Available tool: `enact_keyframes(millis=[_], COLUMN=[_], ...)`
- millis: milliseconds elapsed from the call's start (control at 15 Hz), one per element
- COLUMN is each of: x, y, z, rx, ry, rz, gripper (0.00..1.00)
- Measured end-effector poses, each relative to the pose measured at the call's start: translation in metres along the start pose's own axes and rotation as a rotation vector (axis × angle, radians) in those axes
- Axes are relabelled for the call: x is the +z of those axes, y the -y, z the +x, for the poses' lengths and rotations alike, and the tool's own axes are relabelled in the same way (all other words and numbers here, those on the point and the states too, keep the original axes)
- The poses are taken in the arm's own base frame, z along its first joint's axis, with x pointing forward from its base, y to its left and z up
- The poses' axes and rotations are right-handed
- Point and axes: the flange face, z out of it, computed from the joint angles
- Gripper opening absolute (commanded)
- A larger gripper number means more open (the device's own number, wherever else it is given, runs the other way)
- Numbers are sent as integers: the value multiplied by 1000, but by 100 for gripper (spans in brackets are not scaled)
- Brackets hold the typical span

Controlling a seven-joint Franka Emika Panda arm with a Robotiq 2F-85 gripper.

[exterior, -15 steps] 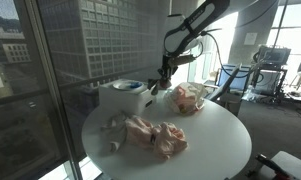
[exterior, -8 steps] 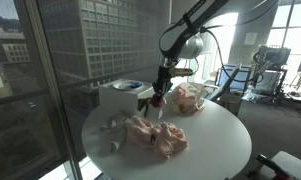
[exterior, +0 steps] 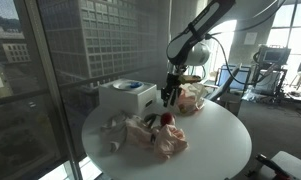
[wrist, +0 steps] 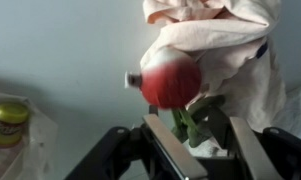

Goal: Take the clothing out of the bag

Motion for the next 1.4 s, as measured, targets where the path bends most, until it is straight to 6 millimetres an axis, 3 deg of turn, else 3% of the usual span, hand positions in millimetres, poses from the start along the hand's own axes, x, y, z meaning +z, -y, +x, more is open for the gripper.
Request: enact_keyframes(millis=[133, 267, 400, 533, 733, 1000, 1400], x=[-14, -25, -23, -8, 30, 78, 104], y=[-42, -92, -139, -170, -185, -176, -187], z=[6, 8, 6, 4, 4, 13, 33], rx=[64, 145, 218, 261, 276, 245, 268], ry=[-41, -85, -109, -111, -87, -62, -73], rz=[-45, -105, -168, -220, -273, -335, -399], gripper=[99, 100, 100, 100, 100, 100, 100])
